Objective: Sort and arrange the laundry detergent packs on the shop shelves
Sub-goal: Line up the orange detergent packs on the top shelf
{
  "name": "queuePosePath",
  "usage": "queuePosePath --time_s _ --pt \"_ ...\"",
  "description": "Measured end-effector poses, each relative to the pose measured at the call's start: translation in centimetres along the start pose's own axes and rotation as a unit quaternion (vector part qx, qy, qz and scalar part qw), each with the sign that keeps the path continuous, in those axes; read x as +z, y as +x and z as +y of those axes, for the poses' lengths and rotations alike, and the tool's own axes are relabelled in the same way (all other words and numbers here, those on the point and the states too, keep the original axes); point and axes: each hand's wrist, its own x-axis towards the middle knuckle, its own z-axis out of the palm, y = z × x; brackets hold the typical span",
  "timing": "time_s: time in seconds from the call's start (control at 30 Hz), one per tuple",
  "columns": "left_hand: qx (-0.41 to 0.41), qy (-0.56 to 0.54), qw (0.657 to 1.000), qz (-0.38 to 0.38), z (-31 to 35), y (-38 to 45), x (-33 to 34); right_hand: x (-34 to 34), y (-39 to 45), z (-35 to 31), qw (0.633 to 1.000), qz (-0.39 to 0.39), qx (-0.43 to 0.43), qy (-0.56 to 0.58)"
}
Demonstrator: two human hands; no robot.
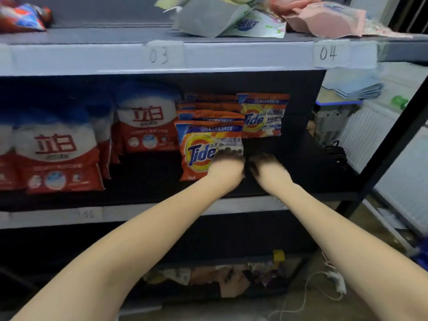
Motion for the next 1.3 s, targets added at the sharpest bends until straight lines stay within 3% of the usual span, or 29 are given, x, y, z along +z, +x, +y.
queuePosePath --time_s 0.2,0.6,0.8,1.3 --pt "-0.037 0.064 0.994 0.077 -7.3 -8.8 -4.5 -3.2 -3.0 -11.2 0.989 0.037 -0.134 -0.045" --pt "-0.205 0.114 0.952 0.196 -20.7 -21.5 -17.9 -13.7 -2.8 -29.6 0.913 0.179 -0.359 0.068" --pt "-0.254 0.122 0.933 0.224 -26.6 -22.2 -22.5 -18.0 2.6 -35.1 0.901 0.219 -0.369 0.068" --pt "-0.323 0.165 0.9 0.241 -46.5 -16.3 -24.9 -20.6 24.1 -45.5 0.937 0.182 -0.299 -0.014"
